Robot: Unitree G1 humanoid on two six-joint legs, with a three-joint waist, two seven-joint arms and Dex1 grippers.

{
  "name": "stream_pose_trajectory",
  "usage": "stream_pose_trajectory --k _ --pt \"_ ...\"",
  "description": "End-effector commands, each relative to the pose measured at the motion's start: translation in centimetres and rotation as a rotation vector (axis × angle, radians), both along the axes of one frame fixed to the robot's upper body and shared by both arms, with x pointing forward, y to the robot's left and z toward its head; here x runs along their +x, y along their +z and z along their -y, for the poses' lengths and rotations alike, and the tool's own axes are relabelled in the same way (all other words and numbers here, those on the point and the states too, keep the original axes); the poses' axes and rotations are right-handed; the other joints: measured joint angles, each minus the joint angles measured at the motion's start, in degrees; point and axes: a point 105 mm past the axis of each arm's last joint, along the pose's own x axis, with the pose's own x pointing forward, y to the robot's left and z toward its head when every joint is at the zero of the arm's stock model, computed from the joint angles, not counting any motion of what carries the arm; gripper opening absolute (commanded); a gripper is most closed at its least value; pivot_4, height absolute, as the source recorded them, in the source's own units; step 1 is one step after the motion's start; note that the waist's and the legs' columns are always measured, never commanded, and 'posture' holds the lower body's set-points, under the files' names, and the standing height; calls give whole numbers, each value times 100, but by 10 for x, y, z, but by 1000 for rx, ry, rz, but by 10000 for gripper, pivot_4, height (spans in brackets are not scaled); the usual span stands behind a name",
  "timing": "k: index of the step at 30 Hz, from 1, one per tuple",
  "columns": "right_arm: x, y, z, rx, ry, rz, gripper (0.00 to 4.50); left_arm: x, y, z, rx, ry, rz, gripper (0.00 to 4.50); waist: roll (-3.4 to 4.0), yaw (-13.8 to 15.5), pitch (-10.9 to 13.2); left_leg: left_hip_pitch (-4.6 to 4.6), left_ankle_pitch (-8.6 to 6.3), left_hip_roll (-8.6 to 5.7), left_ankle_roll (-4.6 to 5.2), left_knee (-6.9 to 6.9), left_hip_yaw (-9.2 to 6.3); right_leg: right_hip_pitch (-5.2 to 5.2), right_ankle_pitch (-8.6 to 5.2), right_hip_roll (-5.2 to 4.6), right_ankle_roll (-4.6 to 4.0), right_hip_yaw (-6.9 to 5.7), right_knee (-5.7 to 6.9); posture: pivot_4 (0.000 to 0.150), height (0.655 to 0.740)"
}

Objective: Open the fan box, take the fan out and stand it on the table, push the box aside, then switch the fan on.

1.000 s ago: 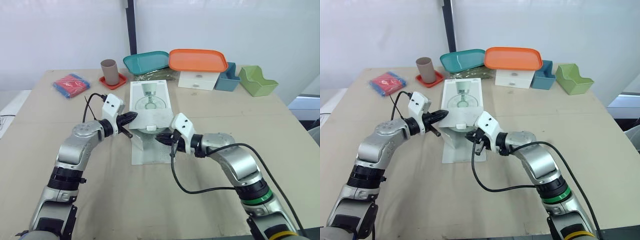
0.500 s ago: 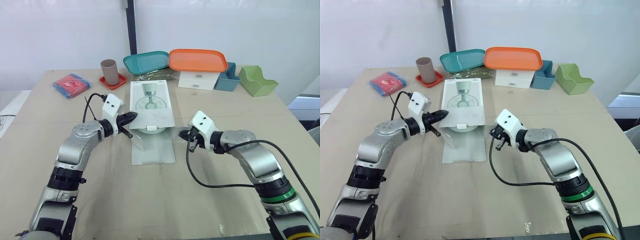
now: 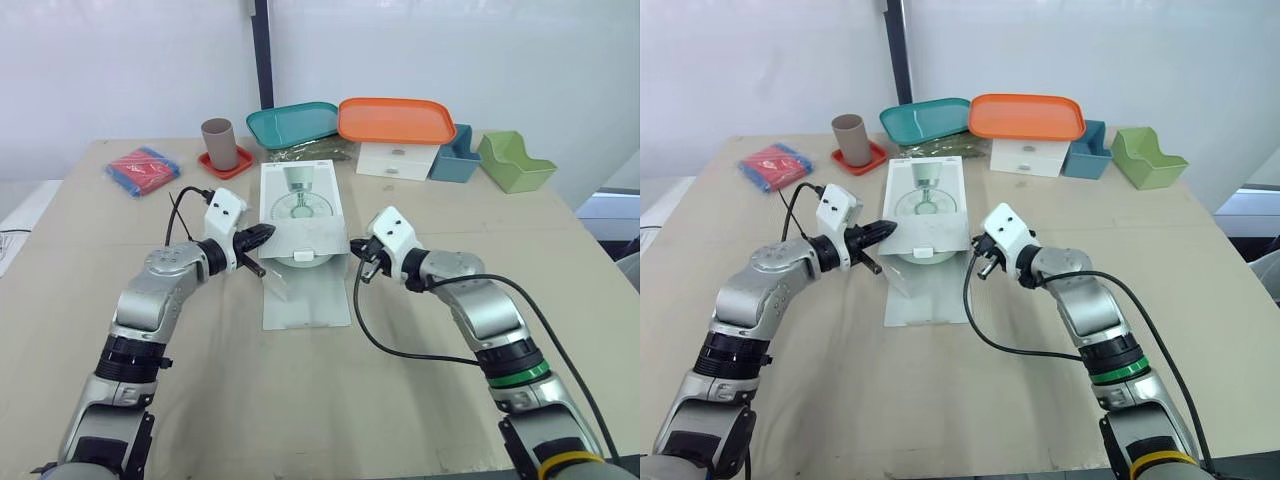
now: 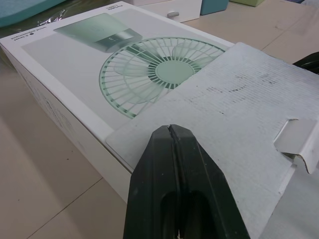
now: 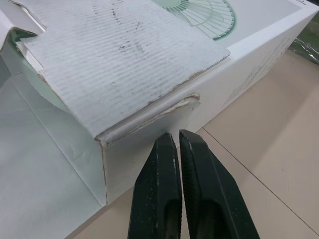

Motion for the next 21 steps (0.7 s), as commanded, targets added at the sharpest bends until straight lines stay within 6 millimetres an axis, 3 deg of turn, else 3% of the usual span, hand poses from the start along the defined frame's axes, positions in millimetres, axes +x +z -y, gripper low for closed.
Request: stream_pose_trajectory --k 1,21 --pt "-2 16 -11 33 50 57 1712 -2 -2 1 13 -1 -5 0 0 -5 0 0 0 0 0 0 1 0 0 0 0 0 0 1500 7400" --pt "1 11 -6 37 32 58 1712 -3 -1 5 10 -10 -2 0 0 -12 0 2 -1 1 1 0 3 -1 1 1 -1 1 1 1500 7400"
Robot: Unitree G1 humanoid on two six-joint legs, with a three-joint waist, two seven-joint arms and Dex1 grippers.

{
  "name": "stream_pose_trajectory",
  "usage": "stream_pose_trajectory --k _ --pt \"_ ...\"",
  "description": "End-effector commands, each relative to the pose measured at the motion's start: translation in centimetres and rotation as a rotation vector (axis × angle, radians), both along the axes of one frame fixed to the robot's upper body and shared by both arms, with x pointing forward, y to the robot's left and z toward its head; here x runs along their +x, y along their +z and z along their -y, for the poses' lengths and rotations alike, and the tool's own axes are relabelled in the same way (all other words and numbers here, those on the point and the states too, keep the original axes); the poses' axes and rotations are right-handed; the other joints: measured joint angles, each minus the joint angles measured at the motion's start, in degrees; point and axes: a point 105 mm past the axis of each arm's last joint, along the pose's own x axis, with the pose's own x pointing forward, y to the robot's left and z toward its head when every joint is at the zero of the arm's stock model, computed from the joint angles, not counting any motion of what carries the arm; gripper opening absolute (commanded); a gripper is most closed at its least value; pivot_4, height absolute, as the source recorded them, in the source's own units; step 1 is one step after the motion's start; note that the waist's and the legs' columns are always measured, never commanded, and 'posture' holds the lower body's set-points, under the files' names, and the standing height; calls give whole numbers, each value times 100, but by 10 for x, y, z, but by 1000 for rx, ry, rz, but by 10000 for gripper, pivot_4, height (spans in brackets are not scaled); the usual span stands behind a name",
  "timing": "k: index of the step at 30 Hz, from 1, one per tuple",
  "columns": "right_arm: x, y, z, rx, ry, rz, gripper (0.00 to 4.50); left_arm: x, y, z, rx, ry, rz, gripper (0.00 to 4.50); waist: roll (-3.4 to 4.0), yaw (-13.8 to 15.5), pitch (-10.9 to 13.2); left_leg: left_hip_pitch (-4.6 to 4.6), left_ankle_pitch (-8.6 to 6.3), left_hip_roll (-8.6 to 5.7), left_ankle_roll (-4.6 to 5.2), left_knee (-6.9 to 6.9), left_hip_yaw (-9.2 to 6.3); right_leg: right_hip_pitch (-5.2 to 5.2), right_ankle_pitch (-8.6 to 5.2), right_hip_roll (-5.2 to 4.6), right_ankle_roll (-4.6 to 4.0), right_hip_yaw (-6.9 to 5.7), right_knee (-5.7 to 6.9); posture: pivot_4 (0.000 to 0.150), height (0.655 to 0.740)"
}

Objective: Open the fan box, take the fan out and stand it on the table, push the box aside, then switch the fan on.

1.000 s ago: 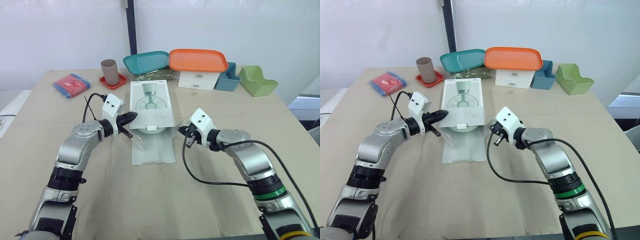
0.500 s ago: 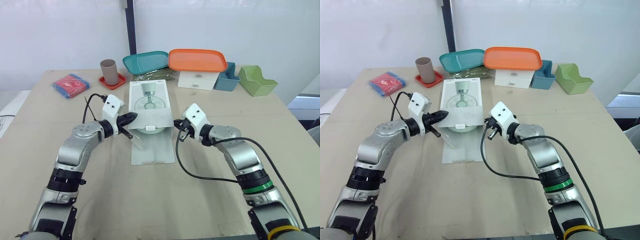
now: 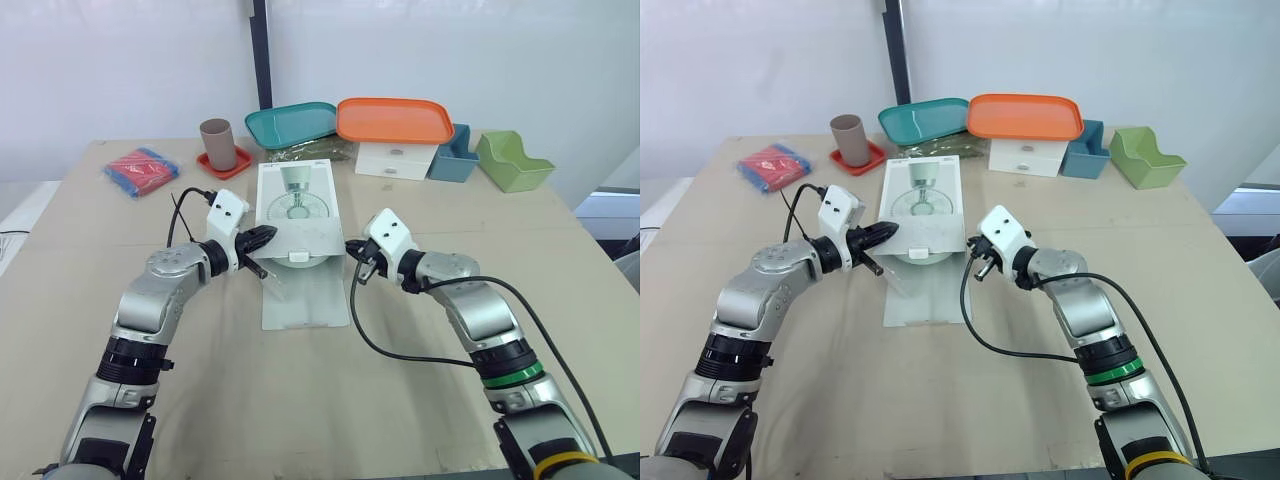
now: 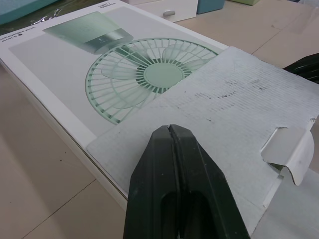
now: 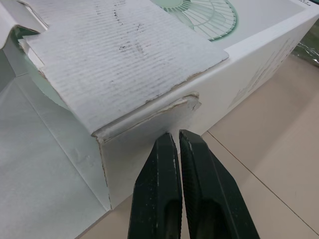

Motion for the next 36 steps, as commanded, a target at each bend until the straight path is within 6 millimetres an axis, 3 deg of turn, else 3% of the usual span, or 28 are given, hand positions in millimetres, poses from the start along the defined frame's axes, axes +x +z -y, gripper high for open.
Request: stream_pose_trajectory --k 1,10,14,16,20,24,29,36 --pt "1 14 -1 35 9 51 1712 -2 0 3 9 -6 0 0 0 0 0 0 0 0 0 0 0 0 0 0 0 0 0 1500 7400" --pt "6 21 3 46 -7 75 1712 -2 -1 3 7 -8 -1 0 0 0 0 0 0 0 0 0 0 0 0 0 0 0 0 1500 7400" --pt "13 39 9 56 -24 129 1712 -2 0 4 6 -12 1 0 0 0 0 0 0 0 0 0 1 0 0 0 0 0 0 1500 7400" --pt "19 58 11 70 -26 183 1712 -2 0 5 5 -14 2 0 0 1 0 0 0 0 0 0 0 0 0 0 0 0 0 1500 7400" --pt "21 80 3 104 -9 243 1712 -3 1 6 4 -17 5 0 0 1 0 0 0 0 0 0 2 -1 0 -1 0 0 0 1500 7400" --pt "14 91 -19 149 59 277 1712 -4 1 6 2 -21 6 0 0 3 0 -1 0 0 1 0 0 -1 0 -1 -1 0 0 1500 7400" --pt "3 63 -38 129 132 195 1712 -7 2 7 -3 -30 7 0 0 2 0 -2 0 1 1 -1 -1 -3 1 -1 -1 1 1 1500 7400" --pt "3 29 -31 61 110 115 1712 -14 12 5 -15 -65 37 0 0 4 0 -3 0 0 0 -1 -1 -4 1 -1 -1 1 1 1500 7400"
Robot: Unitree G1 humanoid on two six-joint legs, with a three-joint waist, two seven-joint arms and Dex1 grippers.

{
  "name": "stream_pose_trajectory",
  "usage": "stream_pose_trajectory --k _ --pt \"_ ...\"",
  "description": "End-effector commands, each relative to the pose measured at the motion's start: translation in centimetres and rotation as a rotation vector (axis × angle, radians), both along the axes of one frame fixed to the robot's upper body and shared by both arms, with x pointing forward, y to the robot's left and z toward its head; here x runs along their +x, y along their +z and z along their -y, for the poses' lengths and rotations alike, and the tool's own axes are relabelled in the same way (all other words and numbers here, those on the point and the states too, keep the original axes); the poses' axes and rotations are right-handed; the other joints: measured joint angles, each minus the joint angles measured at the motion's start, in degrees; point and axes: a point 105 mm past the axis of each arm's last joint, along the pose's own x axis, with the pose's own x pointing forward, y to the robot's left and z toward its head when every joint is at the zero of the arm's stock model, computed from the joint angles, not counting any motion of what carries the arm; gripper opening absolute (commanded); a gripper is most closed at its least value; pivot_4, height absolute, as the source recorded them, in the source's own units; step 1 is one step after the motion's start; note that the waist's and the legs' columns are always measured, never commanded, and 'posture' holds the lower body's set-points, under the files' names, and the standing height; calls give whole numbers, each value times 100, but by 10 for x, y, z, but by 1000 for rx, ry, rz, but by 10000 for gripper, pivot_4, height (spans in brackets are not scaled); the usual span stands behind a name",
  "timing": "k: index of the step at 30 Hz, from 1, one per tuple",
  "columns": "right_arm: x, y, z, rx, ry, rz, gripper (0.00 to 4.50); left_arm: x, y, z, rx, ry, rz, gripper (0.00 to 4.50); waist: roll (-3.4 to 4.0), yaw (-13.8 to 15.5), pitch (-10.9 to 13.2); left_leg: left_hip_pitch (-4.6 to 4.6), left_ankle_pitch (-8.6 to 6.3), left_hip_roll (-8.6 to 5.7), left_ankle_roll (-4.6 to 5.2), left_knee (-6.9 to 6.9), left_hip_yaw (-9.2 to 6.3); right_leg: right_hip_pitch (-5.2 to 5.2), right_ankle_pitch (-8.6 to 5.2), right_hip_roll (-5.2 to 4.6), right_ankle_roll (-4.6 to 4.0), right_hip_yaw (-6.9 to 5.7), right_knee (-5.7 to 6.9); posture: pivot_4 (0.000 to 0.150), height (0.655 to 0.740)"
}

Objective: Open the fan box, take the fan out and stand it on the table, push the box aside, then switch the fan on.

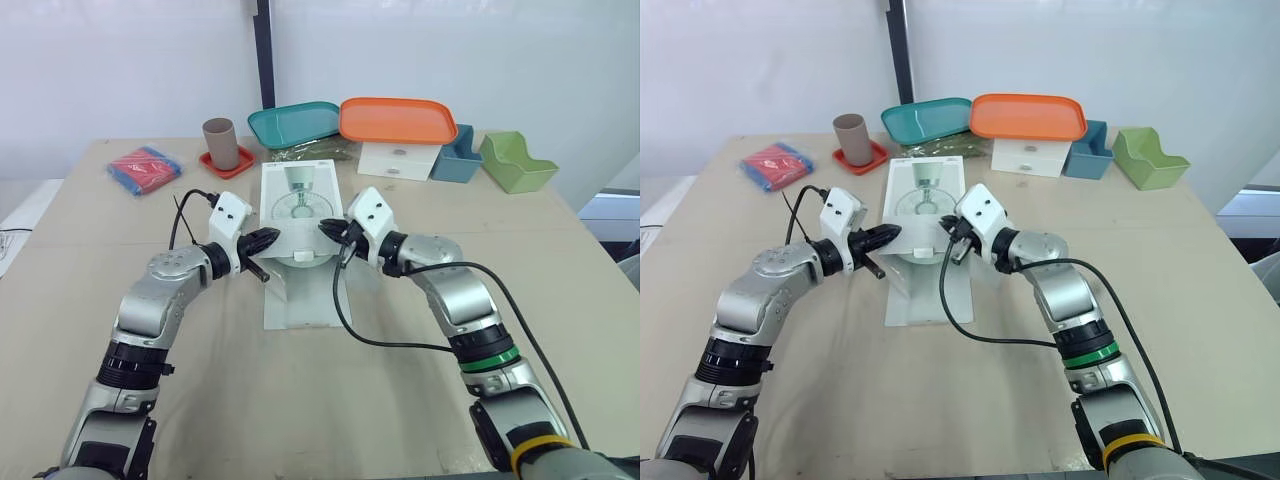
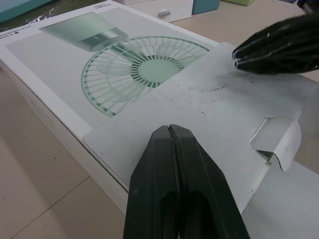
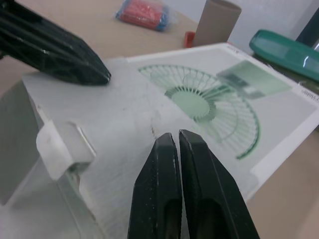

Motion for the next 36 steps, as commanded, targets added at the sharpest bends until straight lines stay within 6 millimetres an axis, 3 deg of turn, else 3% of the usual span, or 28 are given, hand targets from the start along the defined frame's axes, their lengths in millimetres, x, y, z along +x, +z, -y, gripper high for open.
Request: stream_pose_trajectory --k 1,7,12,14,19,26,33,36 --pt "-1 -1 3 -20 0 9 1712 -9 15 0 -17 -54 50 0 0 0 0 0 0 0 0 0 0 0 0 0 0 0 0 1500 7400" --pt "-2 0 2 -14 3 10 1712 -38 42 12 -92 -254 113 0 0 -7 0 0 0 1 0 0 2 -1 0 0 0 0 0 1500 7400" --pt "-2 0 1 -6 4 7 1712 -61 19 24 34 -378 37 0 1 -30 0 1 -2 2 3 0 3 1 0 1 0 1 0 1500 7400" --pt "-2 0 0 -4 4 6 1712 -63 1 24 129 -382 14 0 1 -49 0 1 -5 1 9 0 2 1 0 2 0 1 0 1500 7400" --pt "-2 0 0 0 1 5 1712 -62 -12 23 163 -358 -33 0 1 -56 1 1 -15 1 27 -2 0 2 0 2 0 1 0 1500 7400" --pt "-2 -1 0 3 -3 1 1712 -64 -13 8 184 -312 -69 0 1 -65 1 2 -17 2 30 -2 1 1 0 2 0 2 0 1500 7400" --pt "-2 -2 -1 6 -2 -2 1712 -74 -20 -20 267 -259 -134 0 2 -94 1 2 -18 2 33 -2 1 2 0 2 -1 2 0 1500 7400" --pt "-2 -3 -1 5 0 -4 1712 -66 -18 -35 281 -167 -123 0 2 -108 1 2 -19 2 34 -2 1 0 0 2 -1 2 0 1500 7400"
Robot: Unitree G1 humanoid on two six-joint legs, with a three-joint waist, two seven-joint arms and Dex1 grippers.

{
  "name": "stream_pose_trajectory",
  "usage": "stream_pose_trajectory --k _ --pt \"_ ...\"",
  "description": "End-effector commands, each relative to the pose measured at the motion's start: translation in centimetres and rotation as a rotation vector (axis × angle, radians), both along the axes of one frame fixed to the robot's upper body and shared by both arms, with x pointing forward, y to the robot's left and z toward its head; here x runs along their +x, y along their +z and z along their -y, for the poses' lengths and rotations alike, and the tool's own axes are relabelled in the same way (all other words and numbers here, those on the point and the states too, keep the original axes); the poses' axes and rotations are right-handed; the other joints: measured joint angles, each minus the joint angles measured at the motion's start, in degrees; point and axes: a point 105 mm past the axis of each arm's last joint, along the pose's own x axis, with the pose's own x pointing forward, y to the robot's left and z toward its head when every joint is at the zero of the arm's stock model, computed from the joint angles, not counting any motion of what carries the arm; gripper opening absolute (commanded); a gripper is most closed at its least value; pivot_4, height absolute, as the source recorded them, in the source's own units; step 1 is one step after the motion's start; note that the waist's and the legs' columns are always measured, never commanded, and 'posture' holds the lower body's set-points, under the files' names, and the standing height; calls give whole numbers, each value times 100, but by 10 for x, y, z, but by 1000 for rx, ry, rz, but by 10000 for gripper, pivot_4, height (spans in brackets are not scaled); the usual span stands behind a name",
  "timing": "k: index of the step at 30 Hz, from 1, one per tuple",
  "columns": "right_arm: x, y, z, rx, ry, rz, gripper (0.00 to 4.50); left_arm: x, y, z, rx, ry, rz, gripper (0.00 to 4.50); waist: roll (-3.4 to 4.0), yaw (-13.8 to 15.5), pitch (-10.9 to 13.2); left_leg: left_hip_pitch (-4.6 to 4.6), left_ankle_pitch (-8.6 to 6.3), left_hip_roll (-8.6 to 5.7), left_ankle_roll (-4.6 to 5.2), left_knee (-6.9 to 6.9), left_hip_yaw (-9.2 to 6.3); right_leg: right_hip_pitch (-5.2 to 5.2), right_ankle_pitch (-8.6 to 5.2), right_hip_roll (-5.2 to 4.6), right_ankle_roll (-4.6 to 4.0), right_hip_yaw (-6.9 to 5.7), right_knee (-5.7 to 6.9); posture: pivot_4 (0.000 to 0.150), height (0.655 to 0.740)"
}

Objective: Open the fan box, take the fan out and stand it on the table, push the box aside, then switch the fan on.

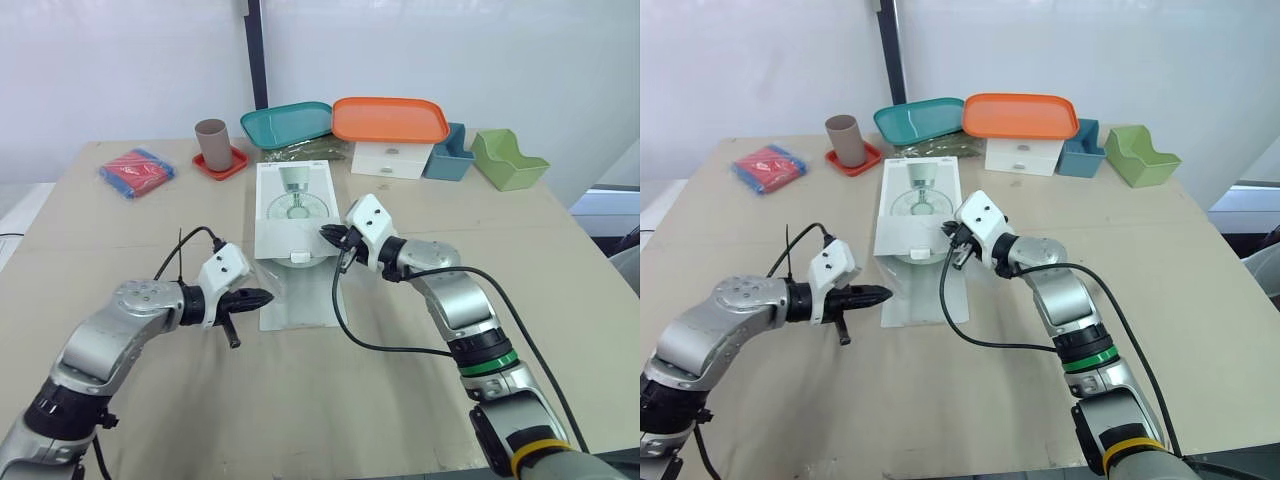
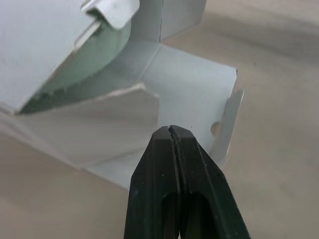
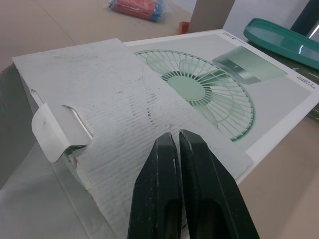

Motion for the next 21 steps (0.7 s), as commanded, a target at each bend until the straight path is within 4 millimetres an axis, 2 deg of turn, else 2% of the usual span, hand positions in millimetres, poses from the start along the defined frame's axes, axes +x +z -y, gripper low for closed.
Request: stream_pose_trajectory --k 1,5,13,21 --pt "0 2 0 4 3 4 1712 8 16 -15 7 86 81 0 0 0 0 0 0 0 0 0 -1 1 0 0 0 0 0 1500 7400" --pt "0 1 -2 4 10 3 1712 8 20 -13 -45 97 78 0 0 0 0 0 0 0 0 0 0 1 0 0 0 0 0 1500 7400" --pt "-1 1 -3 1 17 3 1712 -20 46 17 -256 -81 0 0 -1 -2 0 -1 0 2 0 0 1 0 0 -1 0 0 0 1500 7400" --pt "-2 1 -2 -4 16 5 1712 1 41 33 -247 15 46 0 -2 1 -1 2 1 -1 -2 0 1 5 0 -1 0 0 0 1500 7400"
